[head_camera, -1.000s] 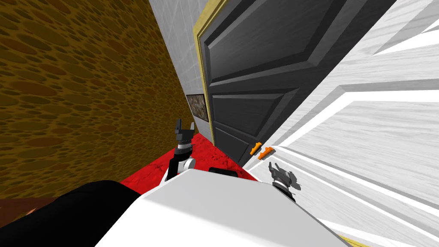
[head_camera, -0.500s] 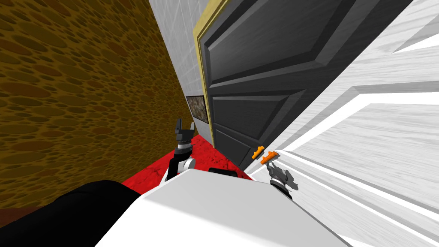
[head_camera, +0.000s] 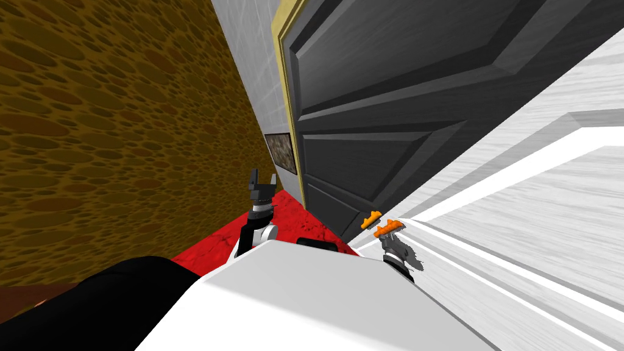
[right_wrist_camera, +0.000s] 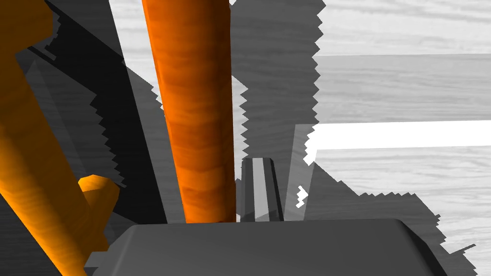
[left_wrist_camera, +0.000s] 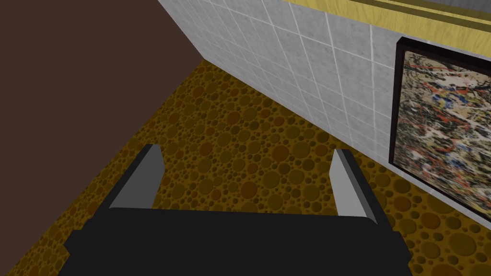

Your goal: Pull the door open

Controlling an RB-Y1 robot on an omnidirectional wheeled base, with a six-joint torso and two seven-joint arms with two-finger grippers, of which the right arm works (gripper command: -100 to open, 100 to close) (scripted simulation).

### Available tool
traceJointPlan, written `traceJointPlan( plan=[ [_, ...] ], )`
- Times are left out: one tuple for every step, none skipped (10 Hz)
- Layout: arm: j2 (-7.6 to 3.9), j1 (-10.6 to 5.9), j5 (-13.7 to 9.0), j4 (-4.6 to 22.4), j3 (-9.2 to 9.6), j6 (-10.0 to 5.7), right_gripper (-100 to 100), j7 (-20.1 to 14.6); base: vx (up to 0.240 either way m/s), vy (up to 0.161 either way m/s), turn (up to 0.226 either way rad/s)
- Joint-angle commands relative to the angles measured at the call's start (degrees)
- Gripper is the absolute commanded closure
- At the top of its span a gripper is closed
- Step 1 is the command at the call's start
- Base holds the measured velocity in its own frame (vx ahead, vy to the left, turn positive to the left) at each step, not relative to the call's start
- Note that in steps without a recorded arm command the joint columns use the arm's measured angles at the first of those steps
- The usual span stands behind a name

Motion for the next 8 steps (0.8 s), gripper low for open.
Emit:
traceJointPlan(
  plan=[
    [0.00,0.01,0.0,0.0,0.00,0.00,100,0.0,0.000,0.000,0.000],
    [-0.41,1.58,-0.2,0.6,-0.79,-0.07,-100,-0.1,-0.138,-0.008,-0.180],
    [-0.60,2.34,-0.2,1.0,-1.16,-0.11,-100,-0.1,-0.237,-0.014,-0.211],
    [-0.75,3.10,-0.2,1.2,-1.51,-0.15,-100,-0.1,-0.257,-0.052,-0.136],
    [-0.91,4.25,-0.1,1.5,-2.00,-0.20,-100,-0.2,-0.231,-0.029,-0.132],
    [-1.03,5.01,0.0,1.7,-2.33,-0.23,-100,-0.3,-0.216,0.014,-0.175],
    [-1.06,6.03,0.3,1.8,-2.69,-0.28,-100,-0.4,-0.193,0.026,-0.165],
    [-1.06,7.02,0.6,1.8,-3.03,-0.32,-100,-0.5,-0.197,0.032,-0.135]
  ],
)
